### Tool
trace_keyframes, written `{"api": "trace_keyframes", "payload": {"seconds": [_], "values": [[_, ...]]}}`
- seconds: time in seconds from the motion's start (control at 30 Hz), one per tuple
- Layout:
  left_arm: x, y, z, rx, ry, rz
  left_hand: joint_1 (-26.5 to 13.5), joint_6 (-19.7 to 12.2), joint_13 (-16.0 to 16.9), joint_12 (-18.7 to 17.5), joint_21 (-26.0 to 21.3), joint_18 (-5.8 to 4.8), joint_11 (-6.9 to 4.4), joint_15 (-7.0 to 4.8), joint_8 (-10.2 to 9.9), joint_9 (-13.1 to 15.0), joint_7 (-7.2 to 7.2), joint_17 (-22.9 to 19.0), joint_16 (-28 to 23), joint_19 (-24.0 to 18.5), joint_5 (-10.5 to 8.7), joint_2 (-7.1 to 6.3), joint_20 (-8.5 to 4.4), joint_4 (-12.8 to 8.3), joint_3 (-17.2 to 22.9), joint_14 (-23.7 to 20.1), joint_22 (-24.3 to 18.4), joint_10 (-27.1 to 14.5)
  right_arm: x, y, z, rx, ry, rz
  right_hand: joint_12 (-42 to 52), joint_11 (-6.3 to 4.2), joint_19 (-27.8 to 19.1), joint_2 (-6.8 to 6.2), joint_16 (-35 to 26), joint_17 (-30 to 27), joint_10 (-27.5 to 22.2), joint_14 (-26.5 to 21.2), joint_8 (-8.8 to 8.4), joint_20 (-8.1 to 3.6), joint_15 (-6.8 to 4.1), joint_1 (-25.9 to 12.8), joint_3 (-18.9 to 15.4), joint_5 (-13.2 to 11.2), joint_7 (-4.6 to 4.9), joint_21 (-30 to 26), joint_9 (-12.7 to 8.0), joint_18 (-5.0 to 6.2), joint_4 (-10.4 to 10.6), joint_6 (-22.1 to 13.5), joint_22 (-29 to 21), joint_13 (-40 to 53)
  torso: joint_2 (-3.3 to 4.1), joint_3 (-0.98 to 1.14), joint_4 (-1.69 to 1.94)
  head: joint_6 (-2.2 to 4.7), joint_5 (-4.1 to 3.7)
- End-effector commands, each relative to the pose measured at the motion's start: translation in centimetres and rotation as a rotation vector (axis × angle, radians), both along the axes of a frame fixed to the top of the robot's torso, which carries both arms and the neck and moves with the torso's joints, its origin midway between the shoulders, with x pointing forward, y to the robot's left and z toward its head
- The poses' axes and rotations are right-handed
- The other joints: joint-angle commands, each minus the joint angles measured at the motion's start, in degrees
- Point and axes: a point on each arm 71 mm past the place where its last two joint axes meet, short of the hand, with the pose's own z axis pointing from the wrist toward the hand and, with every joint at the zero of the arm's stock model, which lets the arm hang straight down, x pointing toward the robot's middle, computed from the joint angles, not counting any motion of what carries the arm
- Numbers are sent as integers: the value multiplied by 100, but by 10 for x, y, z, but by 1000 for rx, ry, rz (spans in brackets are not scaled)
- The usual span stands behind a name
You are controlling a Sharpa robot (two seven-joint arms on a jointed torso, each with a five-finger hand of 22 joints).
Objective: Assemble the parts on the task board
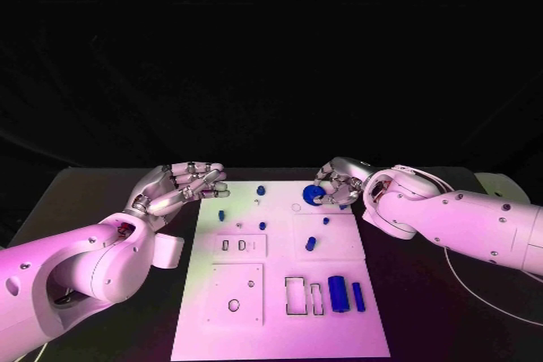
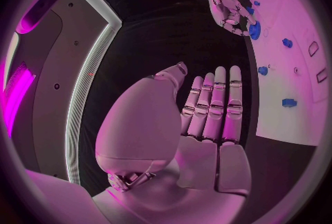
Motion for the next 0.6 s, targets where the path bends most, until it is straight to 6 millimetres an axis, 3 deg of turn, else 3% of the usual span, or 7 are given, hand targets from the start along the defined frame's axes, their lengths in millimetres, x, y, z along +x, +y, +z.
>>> {"api": "trace_keyframes", "payload": {"seconds": [0.03, 0.43, 0.6], "values": [[-1, -2, 1, -7, -5, -22, -11, -29, 5, -22, 19, 29, 28, 14, -31, -6, 110, 6, -20, 36, -18, -38, 6, 0, 44, -21, -5, 2, 0, 2, -4, -19, 28, 3, 42, 9, 599, 33, 33, 1318, 24, 568, 26, 25, 31, 34, -17, 18, 4, 20, 8, -38, 10, -29, 1507, 418, -4, 5, -5, -7, 9], [-1, -2, 1, -7, -2, -24, -14, -26, 7, -29, 16, 29, 26, 15, -31, -7, 108, 12, -26, 34, -19, -40, 7, -5, 54, -27, -9, 9, 1, 2, -7, -46, 35, 4, 126, 13, 599, 72, 47, 1358, 66, 576, 46, 34, 38, 113, 28, 31, 8, 20, 20, -38, -7, -7, 1507, 494, -3, 7, -4, -20, 5], [-1, -2, 1, -6, -1, -24, -15, -24, 7, -33, 16, 30, 26, 15, -32, -7, 108, 15, -28, 34, -18, -36, 7, -6, 61, -29, -11, 12, 1, 2, -8, -61, 16, -4, 263, 0, 599, 187, 55, 1377, 157, 580, 105, 34, 31, 209, 182, 52, -7, 20, 39, -38, -23, 123, 1507, 612, -2, 9, -2, -24, 2]]}}
